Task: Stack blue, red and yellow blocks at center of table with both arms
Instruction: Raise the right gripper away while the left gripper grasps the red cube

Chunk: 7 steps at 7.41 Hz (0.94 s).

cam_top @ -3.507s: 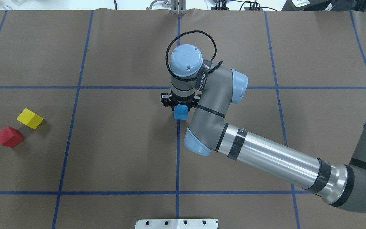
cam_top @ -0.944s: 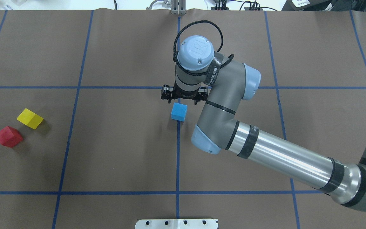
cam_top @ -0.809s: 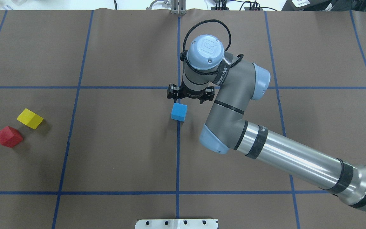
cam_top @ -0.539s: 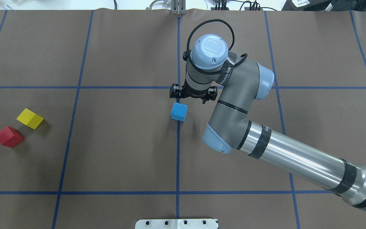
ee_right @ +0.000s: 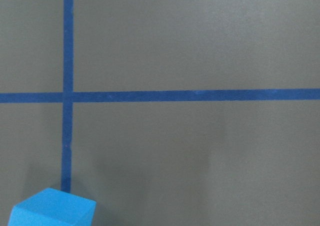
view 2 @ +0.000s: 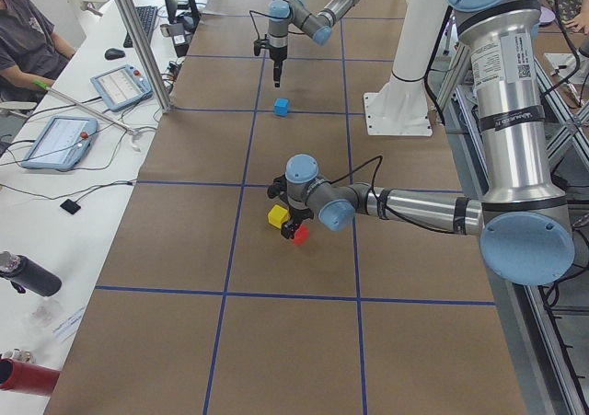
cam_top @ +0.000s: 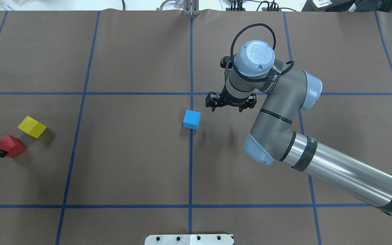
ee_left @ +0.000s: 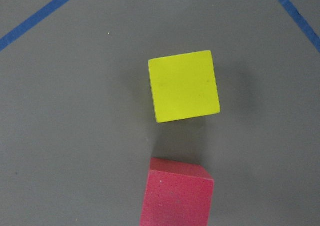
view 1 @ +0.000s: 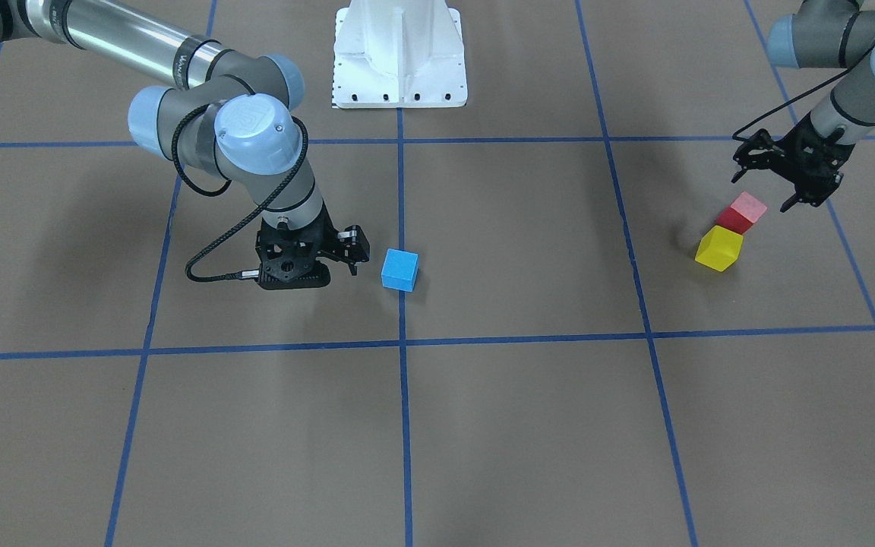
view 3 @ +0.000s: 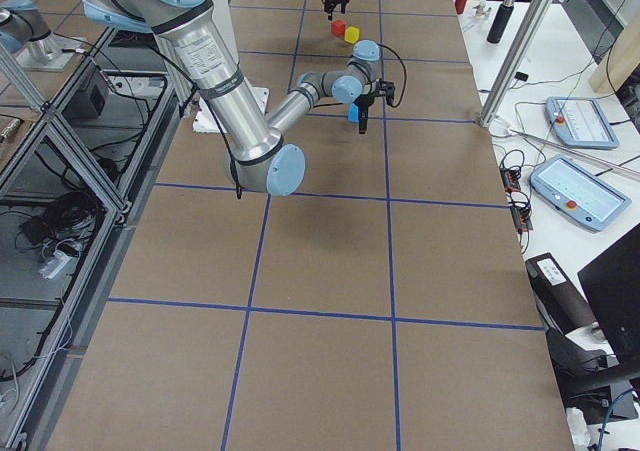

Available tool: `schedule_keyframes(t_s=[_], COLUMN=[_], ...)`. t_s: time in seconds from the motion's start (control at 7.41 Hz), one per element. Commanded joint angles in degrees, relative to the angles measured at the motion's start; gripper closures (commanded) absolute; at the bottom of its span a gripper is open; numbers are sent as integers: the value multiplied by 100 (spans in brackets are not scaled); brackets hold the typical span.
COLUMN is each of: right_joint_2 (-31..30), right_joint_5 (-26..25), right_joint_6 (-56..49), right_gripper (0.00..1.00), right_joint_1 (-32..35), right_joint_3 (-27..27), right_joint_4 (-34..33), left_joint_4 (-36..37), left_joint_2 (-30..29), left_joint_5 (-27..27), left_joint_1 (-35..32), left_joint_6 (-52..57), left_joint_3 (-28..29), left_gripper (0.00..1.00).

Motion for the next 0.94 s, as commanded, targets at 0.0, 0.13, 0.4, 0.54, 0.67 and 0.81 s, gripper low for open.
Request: schedule_keyframes(t_s=[0.0, 0.13, 0.4, 0.54, 0.67, 0.81], right_joint_2=[-58, -111, -102, -102, -102, -111], right_joint_5=[-10, -27, -45, -45, -62, -71], right_joint_6=[-8, -8, -8, -8, -8, -8], right_gripper=[0, 0, 0, 0, 0, 0], right_joint_1=[-4, -4, -13, -13, -21, -21], right_joint_3=[4, 4, 4, 4, -5, -5], right_joint_4=[6, 6, 6, 6, 6, 6], left_joint_4=[20, 20, 20, 20, 29, 20], left_joint_2=[-278, -349, -376, -489, -517, -508], left_joint_5=[25, 25, 25, 16, -18, -19], left_joint_1=[120, 120, 120, 120, 120, 129], left_joint_6=[-11, -11, -2, -2, -2, -11], left_joint_3=[289, 413, 484, 624, 643, 643], left_gripper=[1, 1, 1, 1, 1, 27])
